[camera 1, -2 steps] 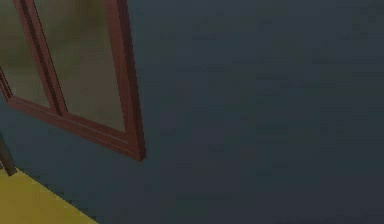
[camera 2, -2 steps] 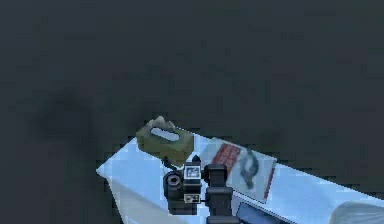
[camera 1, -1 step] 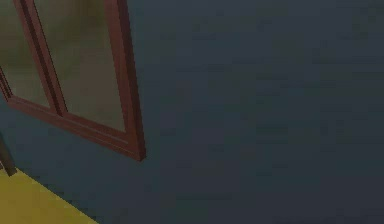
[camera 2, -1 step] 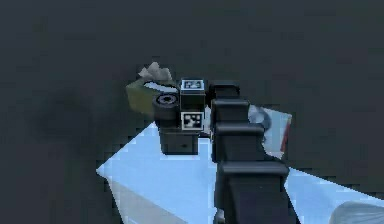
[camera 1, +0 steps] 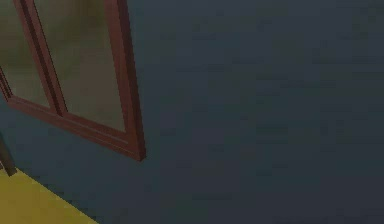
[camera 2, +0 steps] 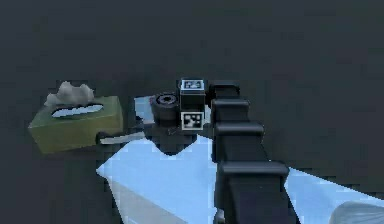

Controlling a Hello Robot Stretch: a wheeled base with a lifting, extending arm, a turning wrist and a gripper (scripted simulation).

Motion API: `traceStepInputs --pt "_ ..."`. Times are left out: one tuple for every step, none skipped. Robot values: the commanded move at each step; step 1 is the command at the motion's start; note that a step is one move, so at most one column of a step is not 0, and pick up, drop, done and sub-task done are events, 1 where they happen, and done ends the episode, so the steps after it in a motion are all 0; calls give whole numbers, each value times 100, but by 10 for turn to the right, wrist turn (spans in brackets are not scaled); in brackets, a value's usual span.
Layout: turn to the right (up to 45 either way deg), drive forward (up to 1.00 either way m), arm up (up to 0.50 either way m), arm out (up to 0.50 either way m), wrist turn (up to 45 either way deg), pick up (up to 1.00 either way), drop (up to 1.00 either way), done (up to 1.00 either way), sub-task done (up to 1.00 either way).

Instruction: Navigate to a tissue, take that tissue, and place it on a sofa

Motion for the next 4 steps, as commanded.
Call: traceStepInputs --pt "0 0 0 0 -450 0 0 0 0" --pt "0 0 0 0 -390 0 0 0 0" --pt "0 0 0 -14 0 0 0 0 0" --pt "-450 0 0 0 0 0 0 0 0"
